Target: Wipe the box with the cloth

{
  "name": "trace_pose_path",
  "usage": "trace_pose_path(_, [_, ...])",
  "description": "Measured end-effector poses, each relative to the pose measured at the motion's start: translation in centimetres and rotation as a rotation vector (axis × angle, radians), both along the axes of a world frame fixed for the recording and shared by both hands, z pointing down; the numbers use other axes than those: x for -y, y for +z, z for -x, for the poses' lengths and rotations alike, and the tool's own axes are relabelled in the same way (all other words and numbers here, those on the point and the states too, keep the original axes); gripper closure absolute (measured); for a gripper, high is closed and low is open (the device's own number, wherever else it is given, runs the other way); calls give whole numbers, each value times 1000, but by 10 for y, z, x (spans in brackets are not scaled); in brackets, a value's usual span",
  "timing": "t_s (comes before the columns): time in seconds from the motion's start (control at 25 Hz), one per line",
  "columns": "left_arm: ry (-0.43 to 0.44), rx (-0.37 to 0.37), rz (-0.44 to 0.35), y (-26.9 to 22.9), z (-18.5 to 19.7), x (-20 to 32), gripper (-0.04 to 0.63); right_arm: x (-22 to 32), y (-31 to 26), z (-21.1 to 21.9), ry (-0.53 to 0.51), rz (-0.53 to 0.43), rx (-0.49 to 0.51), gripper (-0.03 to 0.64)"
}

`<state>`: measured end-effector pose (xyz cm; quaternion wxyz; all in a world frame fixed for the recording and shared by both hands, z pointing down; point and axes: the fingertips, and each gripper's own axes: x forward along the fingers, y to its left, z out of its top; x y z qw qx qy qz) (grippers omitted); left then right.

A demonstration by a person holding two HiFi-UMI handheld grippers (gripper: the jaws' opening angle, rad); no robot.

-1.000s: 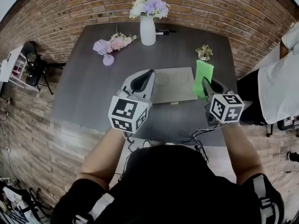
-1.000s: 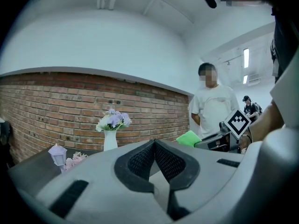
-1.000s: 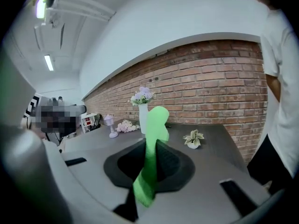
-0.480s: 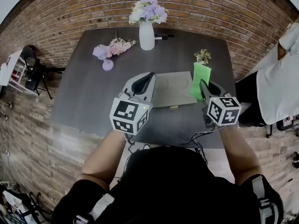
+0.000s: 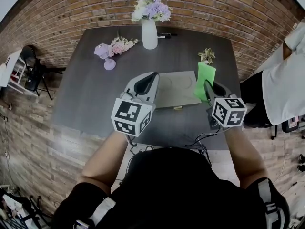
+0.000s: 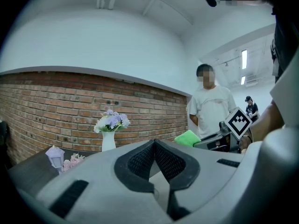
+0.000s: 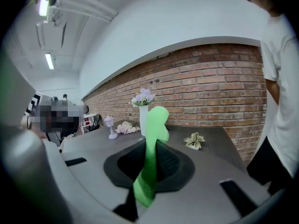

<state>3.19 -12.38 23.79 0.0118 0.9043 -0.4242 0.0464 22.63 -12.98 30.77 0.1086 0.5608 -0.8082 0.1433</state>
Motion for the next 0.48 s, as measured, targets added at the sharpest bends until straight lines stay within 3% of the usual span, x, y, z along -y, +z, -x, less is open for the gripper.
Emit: trace_pose_path(0.48, [13, 5, 6, 1, -2, 1, 586, -2, 0, -2, 1, 8, -8, 578])
